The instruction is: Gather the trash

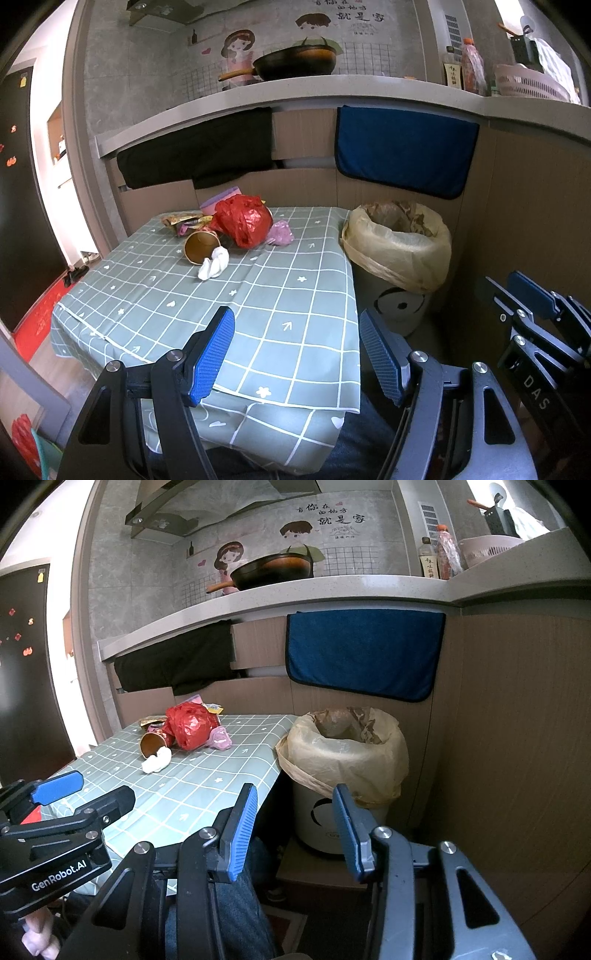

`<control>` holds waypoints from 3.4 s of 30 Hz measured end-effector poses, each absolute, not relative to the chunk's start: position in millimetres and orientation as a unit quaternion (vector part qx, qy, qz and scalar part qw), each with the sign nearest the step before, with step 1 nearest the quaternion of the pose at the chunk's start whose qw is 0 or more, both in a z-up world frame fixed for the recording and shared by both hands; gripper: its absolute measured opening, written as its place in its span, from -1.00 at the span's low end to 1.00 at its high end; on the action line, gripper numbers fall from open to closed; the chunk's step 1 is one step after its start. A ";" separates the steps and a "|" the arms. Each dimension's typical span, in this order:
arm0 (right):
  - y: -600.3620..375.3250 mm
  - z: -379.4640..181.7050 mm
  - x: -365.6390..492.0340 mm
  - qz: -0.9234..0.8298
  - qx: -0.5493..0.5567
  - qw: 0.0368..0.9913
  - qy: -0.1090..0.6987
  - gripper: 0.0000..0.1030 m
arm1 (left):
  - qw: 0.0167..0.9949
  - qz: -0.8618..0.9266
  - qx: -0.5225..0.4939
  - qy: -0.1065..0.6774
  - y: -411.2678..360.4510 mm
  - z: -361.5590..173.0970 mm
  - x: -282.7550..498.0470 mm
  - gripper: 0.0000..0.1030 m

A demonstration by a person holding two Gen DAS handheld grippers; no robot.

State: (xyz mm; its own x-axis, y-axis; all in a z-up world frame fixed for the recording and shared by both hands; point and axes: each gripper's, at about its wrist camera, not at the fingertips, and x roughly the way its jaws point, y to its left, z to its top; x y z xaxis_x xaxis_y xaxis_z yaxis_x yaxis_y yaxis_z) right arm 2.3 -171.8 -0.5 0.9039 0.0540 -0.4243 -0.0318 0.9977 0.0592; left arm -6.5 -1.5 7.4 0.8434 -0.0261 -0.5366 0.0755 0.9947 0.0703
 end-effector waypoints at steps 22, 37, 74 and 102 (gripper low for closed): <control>-172.1 -0.6 1.6 0.026 0.028 0.975 0.221 -0.21 | 0.962 -0.017 0.033 0.269 7.9 11.7 -10.8 0.37; -168.3 -2.6 2.9 0.025 0.026 0.976 0.216 -0.21 | 0.963 -0.016 0.032 0.268 10.1 11.5 -10.8 0.37; -132.8 -19.1 192.3 0.083 0.018 0.958 0.274 -0.21 | 0.945 -0.046 -0.031 0.323 176.9 -23.0 223.6 0.26; -27.7 -80.5 343.1 0.237 -0.051 0.893 0.379 -0.22 | 0.921 -0.035 -0.098 0.375 220.0 -61.6 270.8 -0.93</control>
State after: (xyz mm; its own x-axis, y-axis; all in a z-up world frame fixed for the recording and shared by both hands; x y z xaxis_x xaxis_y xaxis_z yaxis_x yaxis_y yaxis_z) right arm 343.1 -27.7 -80.5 0.5999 0.3847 -0.7015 -0.4622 0.8823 0.0885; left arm 270.8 220.0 -61.6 0.7157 -0.1386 -0.6845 -0.0079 0.9785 -0.2063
